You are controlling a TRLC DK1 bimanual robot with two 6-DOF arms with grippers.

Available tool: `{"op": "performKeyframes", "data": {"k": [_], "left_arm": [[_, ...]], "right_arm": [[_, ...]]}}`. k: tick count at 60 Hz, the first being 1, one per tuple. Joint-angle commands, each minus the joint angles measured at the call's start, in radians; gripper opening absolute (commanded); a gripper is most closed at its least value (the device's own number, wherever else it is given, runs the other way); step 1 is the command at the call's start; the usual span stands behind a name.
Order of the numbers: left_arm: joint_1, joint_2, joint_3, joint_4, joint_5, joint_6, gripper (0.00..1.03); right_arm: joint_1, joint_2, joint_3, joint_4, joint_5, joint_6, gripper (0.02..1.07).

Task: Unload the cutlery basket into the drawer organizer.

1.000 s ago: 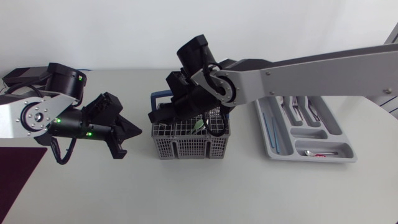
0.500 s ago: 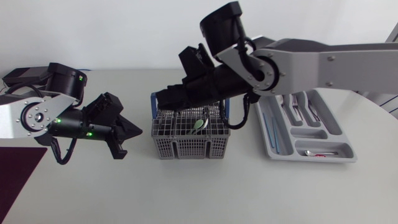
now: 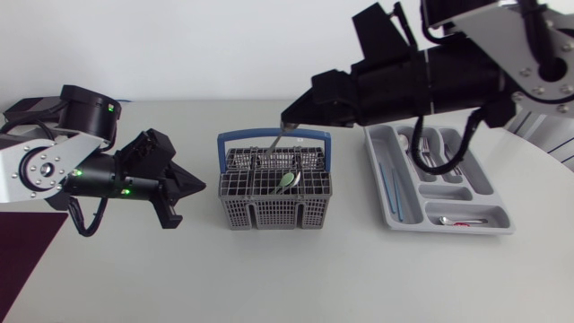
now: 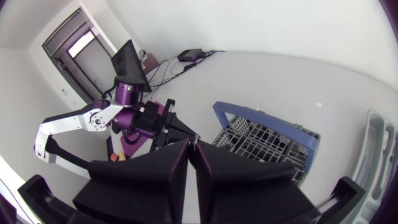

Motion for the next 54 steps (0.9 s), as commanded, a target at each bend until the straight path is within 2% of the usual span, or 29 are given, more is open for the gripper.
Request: {"op": "performKeyframes", "data": {"k": [1, 12, 21, 40, 54], "left_arm": [[-0.004, -0.024, -0.017, -0.018, 0.005, 0.008, 0.19], [-0.009, -0.031, -0.014, -0.025, 0.005, 0.006, 0.19], [-0.049, -0.031, -0.014, -0.029, -0.006, 0.000, 0.19], [-0.113, -0.058, -0.029, -0.035, -0.047, -0.031, 0.19], [-0.132, -0.072, -0.033, -0.044, -0.064, -0.041, 0.19]], "right_arm": [[-0.040, -0.063, -0.035, -0.039, 0.000, 0.022, 0.13], [-0.126, -0.230, -0.114, -0.176, 0.103, -0.018, 0.13], [-0.217, -0.330, -0.162, -0.283, 0.166, -0.084, 0.13], [-0.404, -0.420, -0.231, -0.409, 0.223, -0.223, 0.13], [-0.543, -0.443, -0.265, -0.427, 0.267, -0.341, 0.13]]}}
